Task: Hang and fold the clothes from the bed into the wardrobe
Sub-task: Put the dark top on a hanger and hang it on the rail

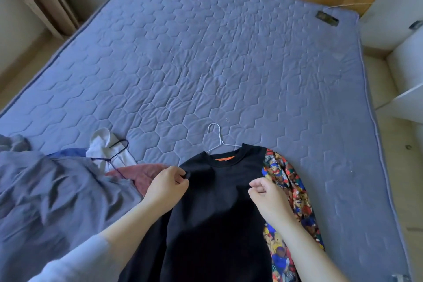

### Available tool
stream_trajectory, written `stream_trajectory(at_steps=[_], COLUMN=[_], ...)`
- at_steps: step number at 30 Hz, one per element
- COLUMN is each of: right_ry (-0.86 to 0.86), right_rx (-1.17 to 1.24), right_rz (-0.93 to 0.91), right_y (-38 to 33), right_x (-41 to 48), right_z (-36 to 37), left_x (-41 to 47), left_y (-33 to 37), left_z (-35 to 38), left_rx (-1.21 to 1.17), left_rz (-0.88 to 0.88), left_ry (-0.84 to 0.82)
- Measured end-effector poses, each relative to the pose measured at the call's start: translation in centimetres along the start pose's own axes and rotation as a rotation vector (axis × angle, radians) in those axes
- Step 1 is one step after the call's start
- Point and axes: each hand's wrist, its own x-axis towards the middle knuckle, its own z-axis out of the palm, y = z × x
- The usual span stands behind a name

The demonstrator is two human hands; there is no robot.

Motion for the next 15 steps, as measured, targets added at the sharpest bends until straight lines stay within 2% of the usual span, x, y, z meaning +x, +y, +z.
stream_trajectory(at_steps=[6,15], right_ry=[0.008,0.031], right_rx=[-0.094,-0.221], right_rz=[0.033,0.005], right_y=[2.1,4.4], right_x=[7.7,18.0], right_z=[1.5,3.7], left_x=[8.3,17.8], left_y=[-2.1,-4.3], left_z=[3.3,9.7], left_rx=[0.082,0.238], left_rz=[-0.057,-0.041], left_ry=[-0.008,-0.089])
